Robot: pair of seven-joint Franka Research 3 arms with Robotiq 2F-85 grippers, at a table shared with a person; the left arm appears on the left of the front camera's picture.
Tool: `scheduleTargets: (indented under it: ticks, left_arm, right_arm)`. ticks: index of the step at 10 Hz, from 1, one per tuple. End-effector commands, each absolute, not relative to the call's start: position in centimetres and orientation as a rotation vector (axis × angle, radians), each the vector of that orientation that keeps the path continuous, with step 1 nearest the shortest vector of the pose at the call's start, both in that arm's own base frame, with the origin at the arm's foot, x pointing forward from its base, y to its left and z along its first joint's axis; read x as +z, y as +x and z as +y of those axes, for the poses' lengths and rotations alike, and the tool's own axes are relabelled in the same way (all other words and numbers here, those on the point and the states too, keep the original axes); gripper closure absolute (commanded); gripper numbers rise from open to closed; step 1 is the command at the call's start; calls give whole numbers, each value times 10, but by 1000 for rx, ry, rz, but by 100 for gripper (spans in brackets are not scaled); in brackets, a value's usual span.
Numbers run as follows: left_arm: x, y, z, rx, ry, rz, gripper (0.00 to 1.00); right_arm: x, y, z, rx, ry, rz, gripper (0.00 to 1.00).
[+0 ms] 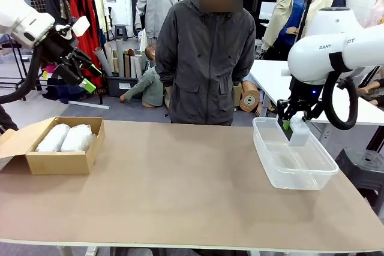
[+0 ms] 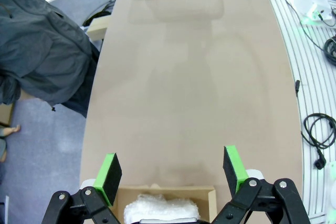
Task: Separate and place wrapped and unwrapped clocks.
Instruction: If the picked Digital clock is wrapped, place it in the Package Box ; if not, place it in the Organizing box.
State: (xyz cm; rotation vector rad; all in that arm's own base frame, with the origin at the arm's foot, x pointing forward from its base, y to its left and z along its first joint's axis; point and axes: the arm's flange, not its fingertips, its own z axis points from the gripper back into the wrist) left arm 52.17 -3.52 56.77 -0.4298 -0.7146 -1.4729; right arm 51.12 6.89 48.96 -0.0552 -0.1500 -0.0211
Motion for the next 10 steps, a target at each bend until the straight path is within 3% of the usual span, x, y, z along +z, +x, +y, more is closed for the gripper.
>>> scheduleTargets:
  ticks: [1, 10]
  left_arm:
    - [569, 521, -35, -1469, -425, -716, 0]
    - [569, 521, -35, -1469, -425, -716, 0]
  right_arm:
    - [496, 509, 67, -15, -66, -152, 100]
    - [455, 568, 56, -70, -15, -181, 100]
